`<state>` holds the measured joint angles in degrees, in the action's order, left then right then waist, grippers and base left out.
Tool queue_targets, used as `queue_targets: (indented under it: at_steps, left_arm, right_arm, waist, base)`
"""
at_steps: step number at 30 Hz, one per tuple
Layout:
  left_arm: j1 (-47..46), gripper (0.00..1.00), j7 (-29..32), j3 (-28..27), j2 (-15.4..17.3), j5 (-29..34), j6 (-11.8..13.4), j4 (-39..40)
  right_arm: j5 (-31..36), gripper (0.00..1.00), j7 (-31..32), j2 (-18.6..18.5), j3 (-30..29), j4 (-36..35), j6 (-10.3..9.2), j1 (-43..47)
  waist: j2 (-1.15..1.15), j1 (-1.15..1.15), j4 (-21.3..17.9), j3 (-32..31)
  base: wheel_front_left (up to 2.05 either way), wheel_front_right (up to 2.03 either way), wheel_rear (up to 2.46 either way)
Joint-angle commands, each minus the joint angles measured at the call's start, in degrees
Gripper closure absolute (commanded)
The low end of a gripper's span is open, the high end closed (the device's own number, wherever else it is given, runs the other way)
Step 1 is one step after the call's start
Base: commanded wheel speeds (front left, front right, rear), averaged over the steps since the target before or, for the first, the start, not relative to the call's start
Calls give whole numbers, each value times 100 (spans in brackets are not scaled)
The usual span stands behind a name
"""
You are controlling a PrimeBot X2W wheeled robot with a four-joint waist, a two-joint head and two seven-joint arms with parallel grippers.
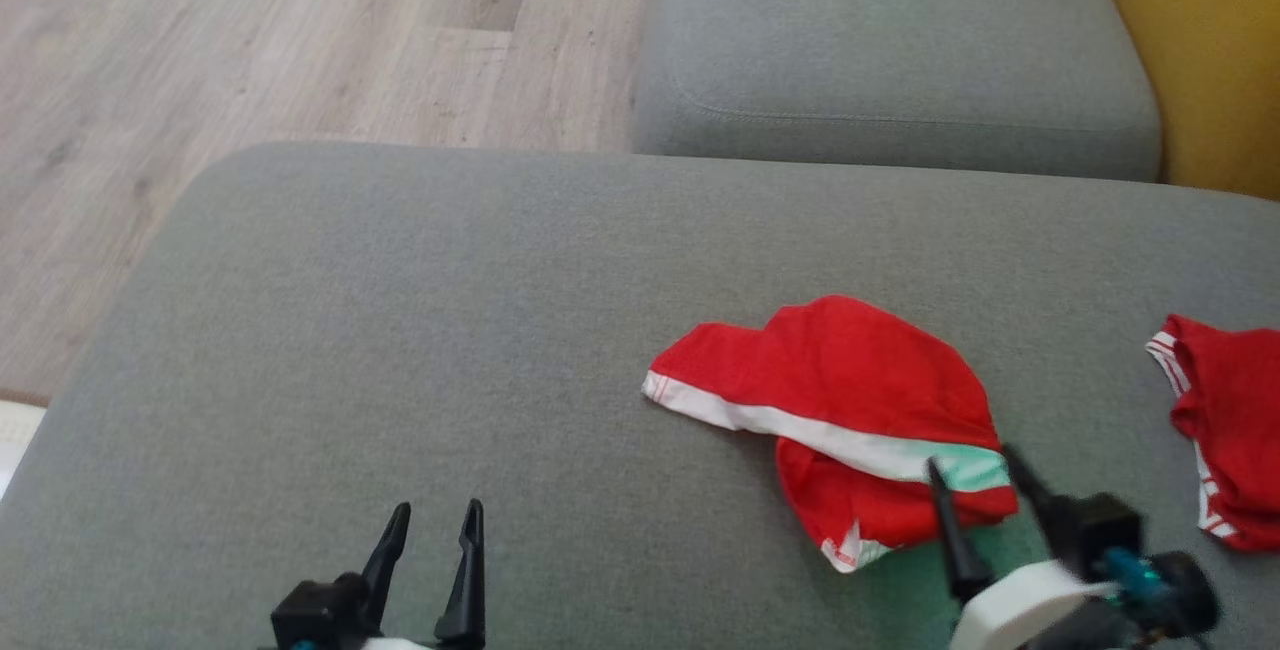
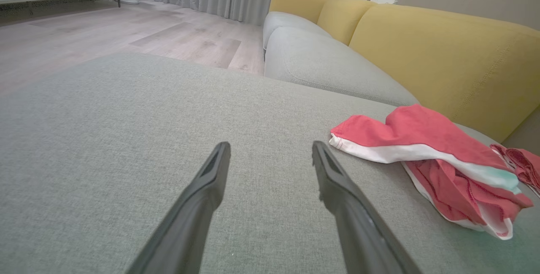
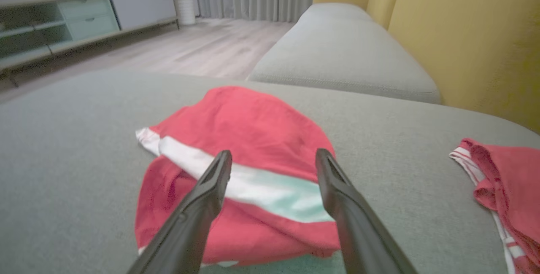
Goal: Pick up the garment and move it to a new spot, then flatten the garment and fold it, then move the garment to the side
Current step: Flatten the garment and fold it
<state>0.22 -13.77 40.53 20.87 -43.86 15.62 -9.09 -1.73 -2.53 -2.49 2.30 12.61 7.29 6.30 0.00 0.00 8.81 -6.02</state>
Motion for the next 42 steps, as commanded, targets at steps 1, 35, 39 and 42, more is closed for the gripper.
queue_targets:
  at_steps: [1, 35, 39, 42]
  left_arm:
    - [-281, 0, -92, -202, 24, 36, -20, 120]
    - [-342, 0, -69, -169, 40, 50, 15, 103]
    - [-395, 0, -62, -146, 29, 59, -2, 100]
    - [-432, 0, -60, -135, 25, 65, -17, 90]
  right_arm:
    - [157, 0, 29, -39, 217, -31, 20, -389]
    - [605, 100, -797, -41, 1330, 1591, 20, -2270]
    - [297, 100, -518, -40, 2187, 1648, 20, -2284]
    - [98, 100, -371, -40, 2763, 1899, 20, -2270]
  waist:
    - [0, 0, 55, 31]
    - [0, 0, 553, 249]
    - [0, 0, 594, 288]
    - [0, 0, 649, 330]
  base:
    - [0, 0, 0]
    - [0, 0, 0]
    - [0, 0, 0]
    - [0, 0, 0]
